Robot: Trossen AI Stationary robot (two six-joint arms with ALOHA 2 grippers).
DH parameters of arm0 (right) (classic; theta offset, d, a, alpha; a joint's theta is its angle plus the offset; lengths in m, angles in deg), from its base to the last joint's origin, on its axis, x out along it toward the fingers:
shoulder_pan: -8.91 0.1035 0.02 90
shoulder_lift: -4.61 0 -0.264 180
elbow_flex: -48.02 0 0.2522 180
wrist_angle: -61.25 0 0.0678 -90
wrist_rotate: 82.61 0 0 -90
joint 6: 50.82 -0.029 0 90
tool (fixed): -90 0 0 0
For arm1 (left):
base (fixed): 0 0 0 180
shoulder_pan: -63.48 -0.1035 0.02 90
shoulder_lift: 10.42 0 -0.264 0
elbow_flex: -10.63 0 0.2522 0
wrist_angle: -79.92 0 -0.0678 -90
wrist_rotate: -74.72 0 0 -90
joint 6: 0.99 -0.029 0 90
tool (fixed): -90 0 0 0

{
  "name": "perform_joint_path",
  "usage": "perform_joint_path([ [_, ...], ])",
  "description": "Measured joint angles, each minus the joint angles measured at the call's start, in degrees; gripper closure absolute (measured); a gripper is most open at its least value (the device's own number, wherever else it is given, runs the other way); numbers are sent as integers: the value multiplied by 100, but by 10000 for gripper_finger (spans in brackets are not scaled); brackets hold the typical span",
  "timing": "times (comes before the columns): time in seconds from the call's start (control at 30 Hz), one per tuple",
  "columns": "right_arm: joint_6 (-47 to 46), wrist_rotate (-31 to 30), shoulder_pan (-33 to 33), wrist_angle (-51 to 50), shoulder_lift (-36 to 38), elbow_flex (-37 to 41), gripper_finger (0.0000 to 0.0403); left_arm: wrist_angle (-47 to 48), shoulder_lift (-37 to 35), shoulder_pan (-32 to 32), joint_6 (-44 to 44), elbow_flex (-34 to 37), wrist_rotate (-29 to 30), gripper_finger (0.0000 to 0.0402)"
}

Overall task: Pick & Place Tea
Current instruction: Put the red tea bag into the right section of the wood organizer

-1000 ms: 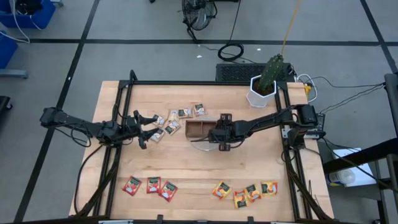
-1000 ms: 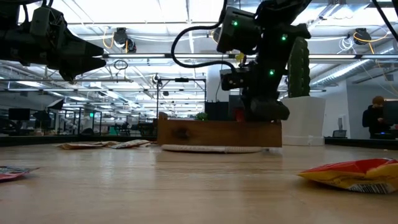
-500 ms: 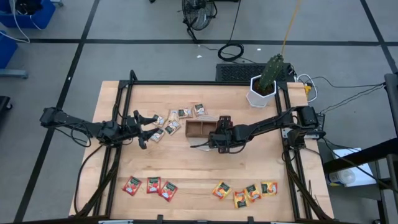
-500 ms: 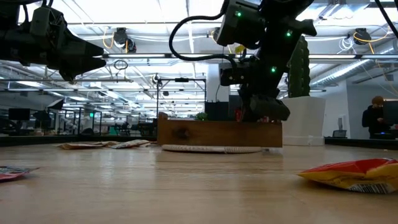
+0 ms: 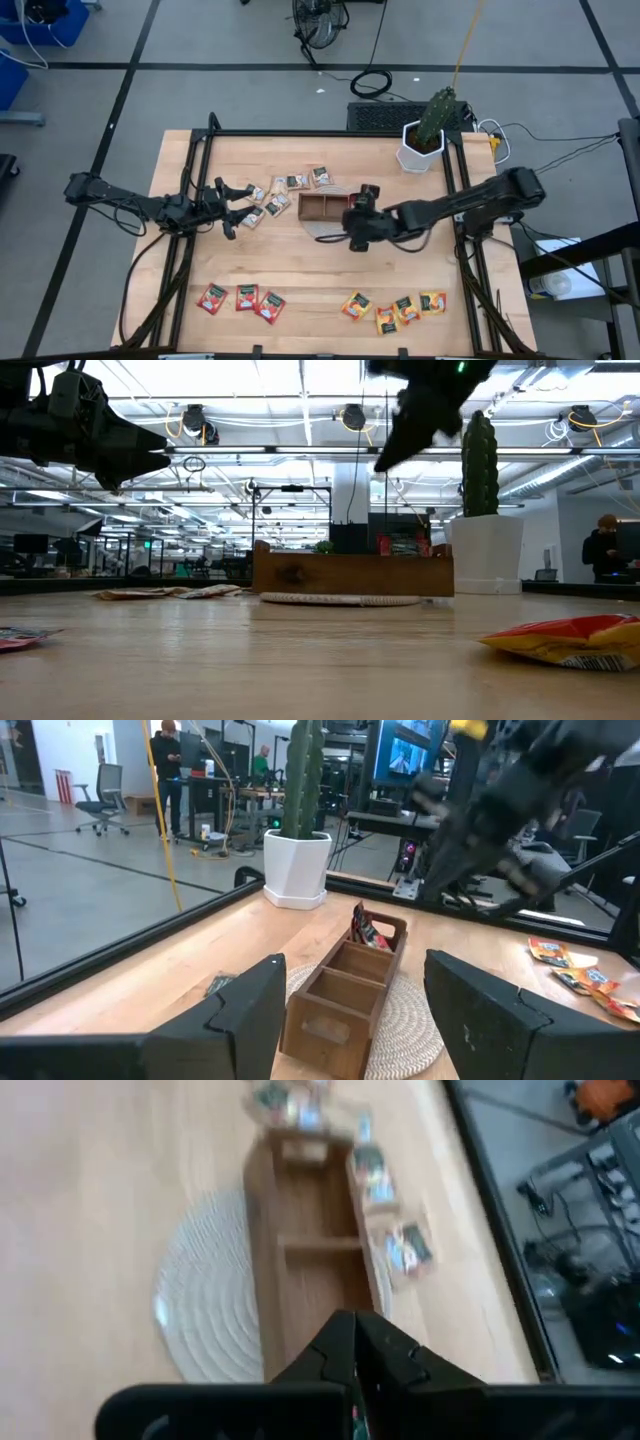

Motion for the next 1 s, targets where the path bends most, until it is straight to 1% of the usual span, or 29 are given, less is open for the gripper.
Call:
perform_joint_path([
  [0.17,-37,0,320,459,759,465,403,0,0,-2,0,-1,-1,162],
  [0.3,-45,13,582,1112,1447,1246,403,0,0,-2,0,0,0,162],
  [0.4,-54,41,737,2051,1902,2032,403,0,0,-1,0,-1,0,162],
  [0.57,122,710,803,3961,2512,3443,403,2,0,0,0,-2,-2,163],
  [0.63,130,880,793,4660,2681,3908,403,0,0,-2,0,-2,0,162],
  [0.73,141,914,790,5484,2851,4422,403,0,0,-2,0,-2,-1,162],
  [0.87,141,936,796,6234,2955,4943,403,-2,0,0,1,-2,-1,162],
  [1.0,262,1386,796,6857,3000,5391,395,-48,-1,-1,242,-1,-2,162],
])
